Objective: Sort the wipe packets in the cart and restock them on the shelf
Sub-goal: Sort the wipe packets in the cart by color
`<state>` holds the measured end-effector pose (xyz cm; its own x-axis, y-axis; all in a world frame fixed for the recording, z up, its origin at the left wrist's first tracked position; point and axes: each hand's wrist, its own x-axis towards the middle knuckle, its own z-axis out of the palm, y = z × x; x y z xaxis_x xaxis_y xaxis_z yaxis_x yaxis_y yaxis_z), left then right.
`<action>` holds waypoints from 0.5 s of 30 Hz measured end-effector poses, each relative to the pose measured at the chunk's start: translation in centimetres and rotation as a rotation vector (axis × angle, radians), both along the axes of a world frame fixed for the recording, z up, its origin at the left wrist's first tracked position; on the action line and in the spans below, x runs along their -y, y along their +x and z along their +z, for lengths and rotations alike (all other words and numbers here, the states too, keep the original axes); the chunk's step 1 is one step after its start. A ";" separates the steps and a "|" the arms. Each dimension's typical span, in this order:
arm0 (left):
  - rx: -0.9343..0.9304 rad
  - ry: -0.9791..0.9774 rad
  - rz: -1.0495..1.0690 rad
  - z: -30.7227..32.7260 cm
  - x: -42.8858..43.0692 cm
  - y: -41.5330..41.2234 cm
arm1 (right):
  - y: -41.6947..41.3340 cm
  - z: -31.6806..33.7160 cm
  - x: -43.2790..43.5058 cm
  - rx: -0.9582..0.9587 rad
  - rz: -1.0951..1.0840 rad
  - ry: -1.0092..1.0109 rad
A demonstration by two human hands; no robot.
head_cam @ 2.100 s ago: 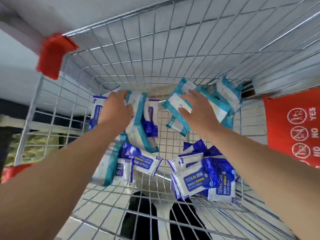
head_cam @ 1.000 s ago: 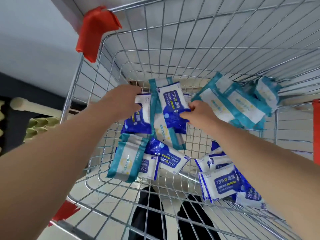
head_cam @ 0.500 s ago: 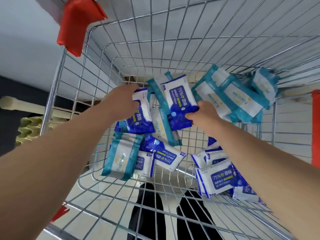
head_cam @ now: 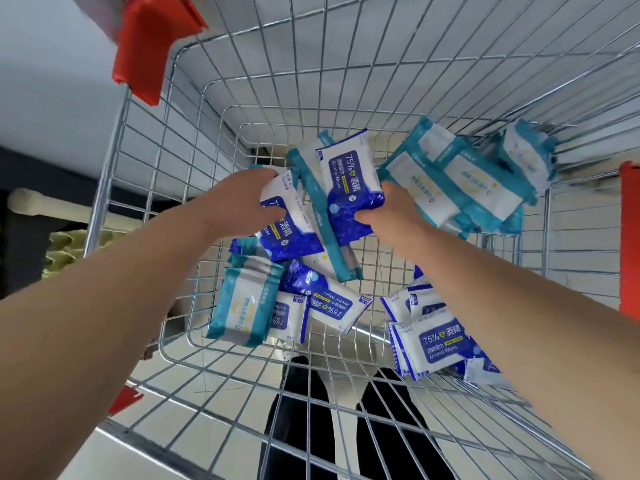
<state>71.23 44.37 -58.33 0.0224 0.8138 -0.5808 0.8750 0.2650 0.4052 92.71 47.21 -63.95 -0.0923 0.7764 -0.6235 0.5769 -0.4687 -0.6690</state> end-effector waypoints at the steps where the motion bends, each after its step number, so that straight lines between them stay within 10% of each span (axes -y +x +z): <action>1: -0.002 -0.018 -0.012 0.4 0.1 0.3 | 0.3 0.4 -0.1 0.005 0.003 0.036; 15: -0.051 -0.003 0.213 0.6 1.0 -0.2 | 1.4 -0.2 0.4 0.220 0.246 -0.062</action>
